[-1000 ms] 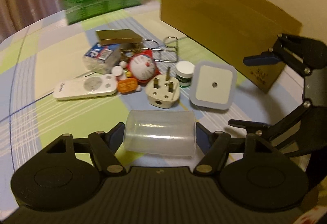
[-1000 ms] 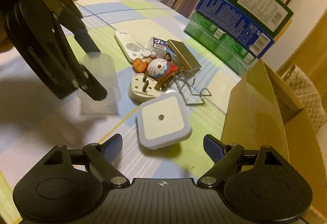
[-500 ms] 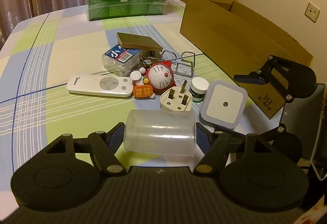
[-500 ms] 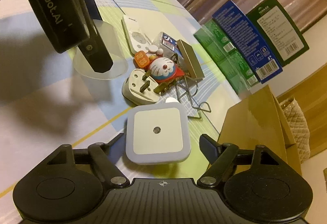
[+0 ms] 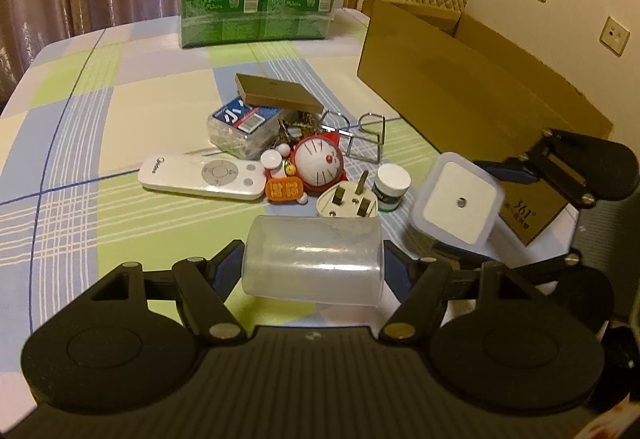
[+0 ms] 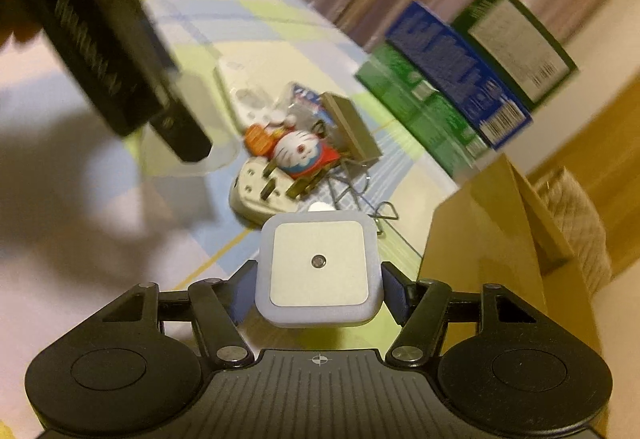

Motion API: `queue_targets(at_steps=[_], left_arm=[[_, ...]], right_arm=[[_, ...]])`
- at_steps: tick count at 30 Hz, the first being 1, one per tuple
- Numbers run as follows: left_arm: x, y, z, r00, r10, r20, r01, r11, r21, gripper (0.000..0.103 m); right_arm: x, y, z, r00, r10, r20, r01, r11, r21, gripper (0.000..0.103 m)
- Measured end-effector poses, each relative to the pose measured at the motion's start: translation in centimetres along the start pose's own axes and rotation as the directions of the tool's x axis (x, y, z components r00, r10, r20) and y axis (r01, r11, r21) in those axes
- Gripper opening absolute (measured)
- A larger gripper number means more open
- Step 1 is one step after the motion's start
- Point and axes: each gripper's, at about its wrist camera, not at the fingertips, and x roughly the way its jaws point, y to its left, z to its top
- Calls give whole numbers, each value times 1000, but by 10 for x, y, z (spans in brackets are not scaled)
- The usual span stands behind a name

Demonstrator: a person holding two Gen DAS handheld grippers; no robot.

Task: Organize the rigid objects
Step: 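Close left tool on the clear cup while right tool grasps the night light, then carry the cup and night light with both tools over the cardboard box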

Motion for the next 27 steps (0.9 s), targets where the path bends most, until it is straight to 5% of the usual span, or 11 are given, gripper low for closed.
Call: queue_targets(at_steps=[8, 15, 27], left_arm=[[-40, -25, 13, 996, 69, 57, -67, 997, -30, 68], [-82, -64, 34, 990, 87, 112, -77, 993, -85, 68], [-67, -165, 89, 986, -62, 156, 63, 998, -1, 68]], right_arm=[[-55, -35, 14, 997, 8, 80, -27, 970, 242, 61], [-113, -88, 19, 991, -22, 132, -37, 904, 425, 61], [-145, -205, -53, 996, -77, 51, 25, 756, 654, 61]])
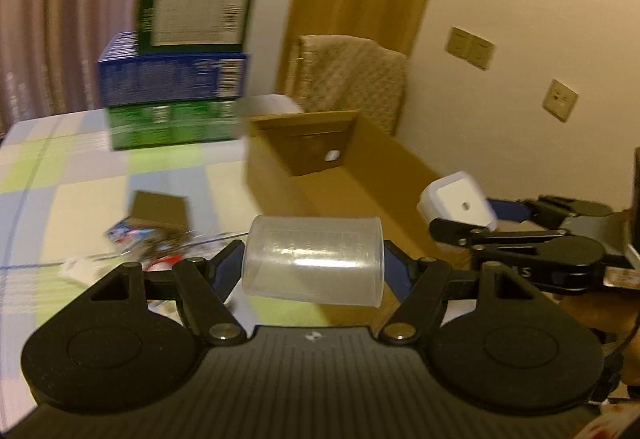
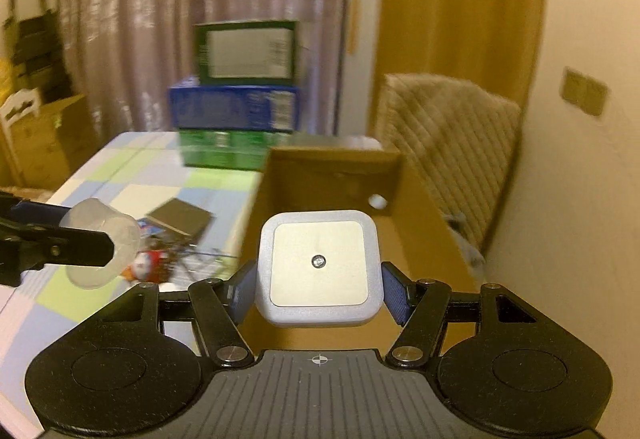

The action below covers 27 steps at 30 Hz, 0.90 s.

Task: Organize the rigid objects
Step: 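Carry the cup and night light with both tools over the cardboard box, then open left tool to drop the cup in the box while right tool releases the night light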

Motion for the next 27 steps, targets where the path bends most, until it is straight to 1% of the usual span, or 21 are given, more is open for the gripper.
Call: queue_targets(at_steps=[4, 9, 12, 17, 21, 27], left_arm=[[28, -31, 11, 1000, -30, -7, 31, 998, 61, 68], [61, -56, 15, 998, -47, -30, 50, 993, 112, 68], [80, -64, 11, 997, -46, -58, 53, 990, 128, 68], [95, -69, 2, 995, -43, -87, 55, 988, 146, 68], [103, -68, -2, 994, -39, -102, 55, 987, 150, 68], [105, -68, -3, 992, -36, -120, 56, 984, 166, 70]], right_arm=[[5, -43, -2, 1000, 0, -28, 2, 998, 69, 61], [12, -75, -8, 999, -2, -51, 6, 997, 81, 61], [21, -84, -14, 998, -2, -65, 7, 996, 86, 61], [32, -92, -22, 997, 8, -81, 0, 994, 108, 61], [38, -95, -26, 996, 21, -91, -9, 991, 132, 61], [41, -94, -26, 995, 17, -93, -5, 991, 135, 61]])
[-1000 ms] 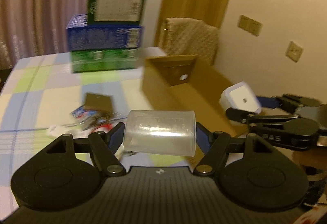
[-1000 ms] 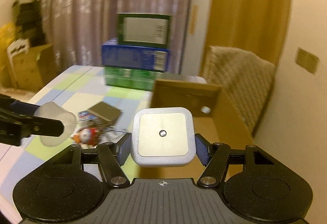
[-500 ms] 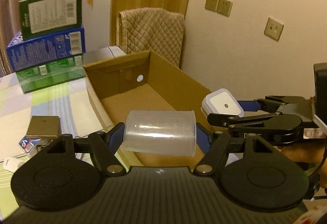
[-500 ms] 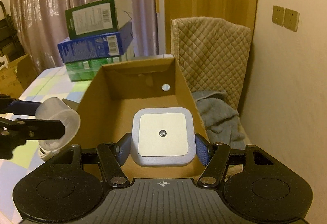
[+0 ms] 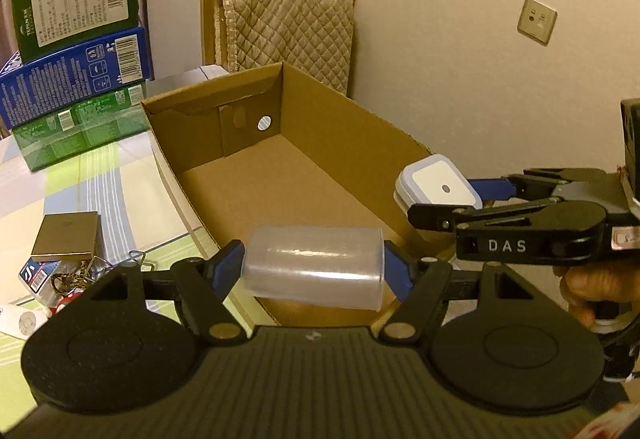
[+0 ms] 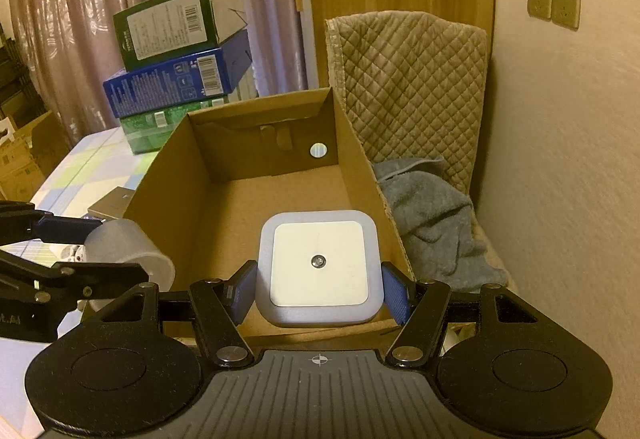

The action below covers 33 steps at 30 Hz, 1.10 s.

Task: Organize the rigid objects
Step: 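Open left tool to drop the cup in the box while right tool releases the night light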

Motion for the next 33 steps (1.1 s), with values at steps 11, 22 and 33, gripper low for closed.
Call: queue_targets(at_steps=[11, 22, 33], left_arm=[[-34, 18, -9, 998, 54, 40, -51, 996, -67, 71], [-49, 32, -18, 996, 82, 47, -75, 989, -131, 71], [-57, 40, -30, 995, 89, 41, -81, 983, -168, 71]], right_arm=[[1, 6, 0, 1000, 13, -4, -13, 1000, 2, 61], [5, 14, 0, 1000, 20, -17, -20, 1000, -1, 61], [7, 19, 0, 1000, 20, -8, -20, 1000, 12, 61]])
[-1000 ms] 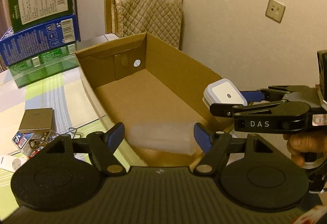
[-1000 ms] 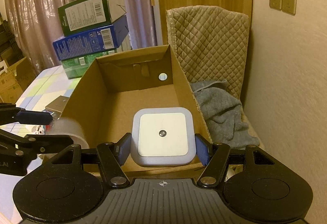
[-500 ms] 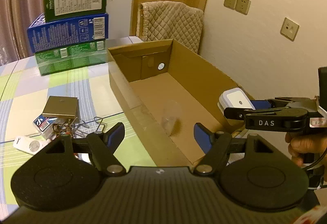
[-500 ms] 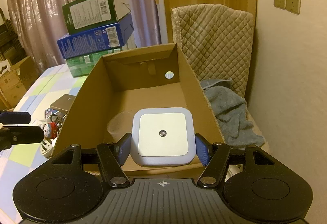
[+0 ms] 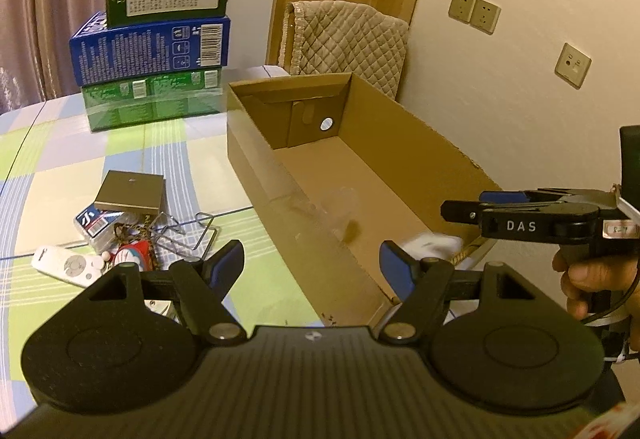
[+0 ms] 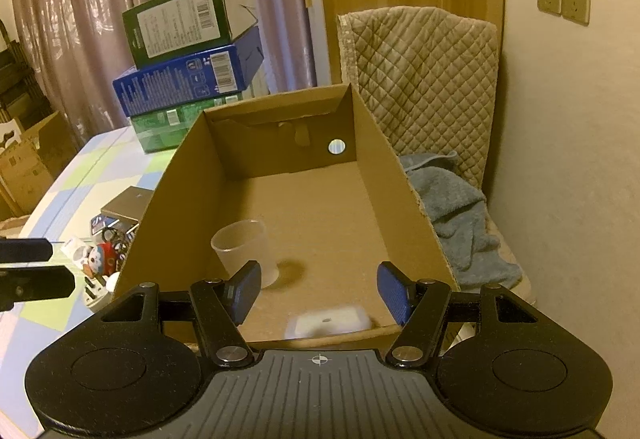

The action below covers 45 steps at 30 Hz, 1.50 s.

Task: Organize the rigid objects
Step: 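Open left tool to drop the cup in the box while right tool releases the night light, then withdraw both tools from the box back toward the items on the table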

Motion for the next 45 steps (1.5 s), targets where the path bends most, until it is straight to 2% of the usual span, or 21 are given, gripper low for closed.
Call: queue_targets(at_steps=[8, 18, 26, 40, 45], left_arm=[[-23, 21, -14, 999, 43, 4, -42, 998, -39, 71], [-68, 61, -46, 991, 136, 7, -135, 988, -73, 71], [-101, 97, -69, 974, 226, 6, -224, 968, -115, 71], [-114, 119, -74, 970, 244, 15, -240, 962, -132, 71], [-108, 124, -70, 973, 231, 12, -229, 968, -103, 75]], right_arm=[[-31, 14, -4, 999, 7, 50, -7, 1000, 6, 61], [-74, 78, -31, 992, 93, 88, -90, 995, -41, 62], [-86, 124, -49, 987, 151, 58, -148, 987, -54, 63], [-78, 164, -69, 983, 185, 9, -182, 974, -137, 63], [-67, 178, -73, 983, 183, 7, -179, 966, -186, 63]])
